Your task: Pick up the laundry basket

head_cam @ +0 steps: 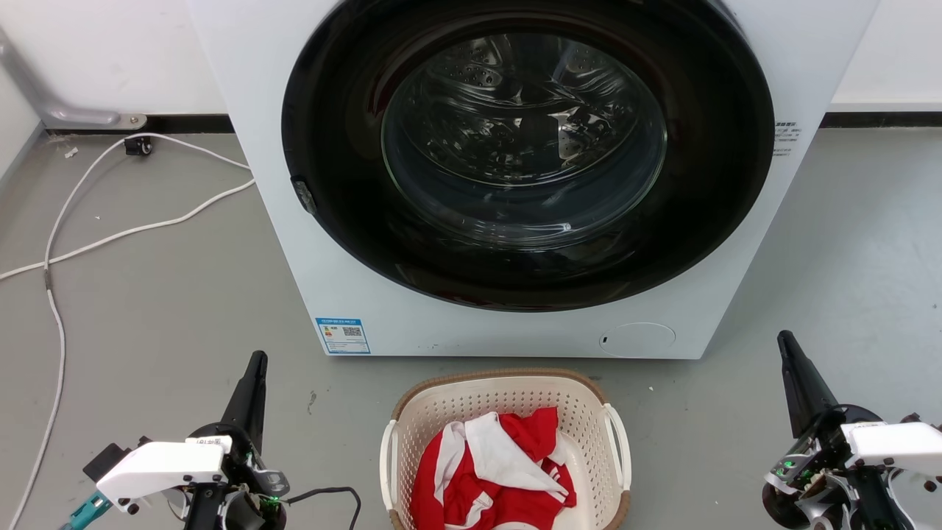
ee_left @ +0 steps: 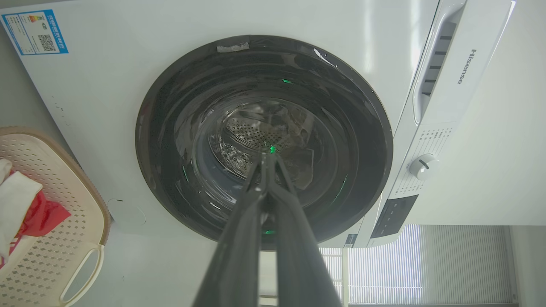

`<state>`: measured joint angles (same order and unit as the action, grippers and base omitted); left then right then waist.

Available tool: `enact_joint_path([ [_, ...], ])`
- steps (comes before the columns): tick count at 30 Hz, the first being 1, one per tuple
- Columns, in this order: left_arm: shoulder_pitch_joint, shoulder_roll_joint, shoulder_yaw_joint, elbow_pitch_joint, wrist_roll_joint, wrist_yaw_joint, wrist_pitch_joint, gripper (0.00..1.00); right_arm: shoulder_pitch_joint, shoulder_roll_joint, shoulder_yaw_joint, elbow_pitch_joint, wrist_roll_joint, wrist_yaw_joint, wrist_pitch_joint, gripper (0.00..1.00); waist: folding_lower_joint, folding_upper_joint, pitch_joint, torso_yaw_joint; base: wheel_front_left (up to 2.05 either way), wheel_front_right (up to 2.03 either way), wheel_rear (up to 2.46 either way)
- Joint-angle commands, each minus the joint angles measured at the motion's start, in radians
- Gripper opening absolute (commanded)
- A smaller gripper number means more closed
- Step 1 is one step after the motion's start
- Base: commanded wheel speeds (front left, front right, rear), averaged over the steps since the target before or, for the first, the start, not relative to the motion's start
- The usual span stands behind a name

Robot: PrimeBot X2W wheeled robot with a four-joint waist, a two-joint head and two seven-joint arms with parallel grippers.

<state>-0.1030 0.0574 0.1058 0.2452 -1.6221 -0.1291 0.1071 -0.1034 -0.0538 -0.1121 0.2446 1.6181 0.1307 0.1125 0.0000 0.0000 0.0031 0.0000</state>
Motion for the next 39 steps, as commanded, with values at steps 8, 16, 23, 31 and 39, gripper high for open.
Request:
enact_joint_path([
  [8,-0.01,-0.002,0.004,0.001,0.006,-0.004,0.004,0.0,-0.01,0.003,-0.002,0.001,-0.007,0.0,0.003,0.0,0.0,0.0,0.0,0.0,0.0,0.0,0.0],
  [16,0.024,-0.005,-0.005,0.001,0.009,0.001,-0.021,1.0,0.025,0.003,0.012,-0.002,-0.01,0.0,-0.021,1.0,0.0001,0.0,0.0,0.0,0.0,0.0,0.0],
  [23,0.038,-0.005,-0.007,-0.032,0.026,0.001,-0.056,1.0,0.039,0.003,0.02,-0.038,-0.028,0.0,-0.055,1.0,0.0001,0.0,0.0,-0.001,0.0,0.0,0.0],
  [31,0.045,-0.005,0.032,-0.043,0.133,0.0,-0.096,1.0,0.047,0.003,0.013,-0.071,-0.103,0.0,-0.096,1.0,0.0001,0.0,0.001,0.0,0.0,0.0,0.0],
  [39,0.041,-0.005,0.065,-0.062,0.234,0.019,-0.124,1.0,0.042,0.003,-0.007,-0.092,-0.273,0.0,-0.125,1.0,0.0001,0.0,0.0,0.0,0.0,0.0,0.0],
])
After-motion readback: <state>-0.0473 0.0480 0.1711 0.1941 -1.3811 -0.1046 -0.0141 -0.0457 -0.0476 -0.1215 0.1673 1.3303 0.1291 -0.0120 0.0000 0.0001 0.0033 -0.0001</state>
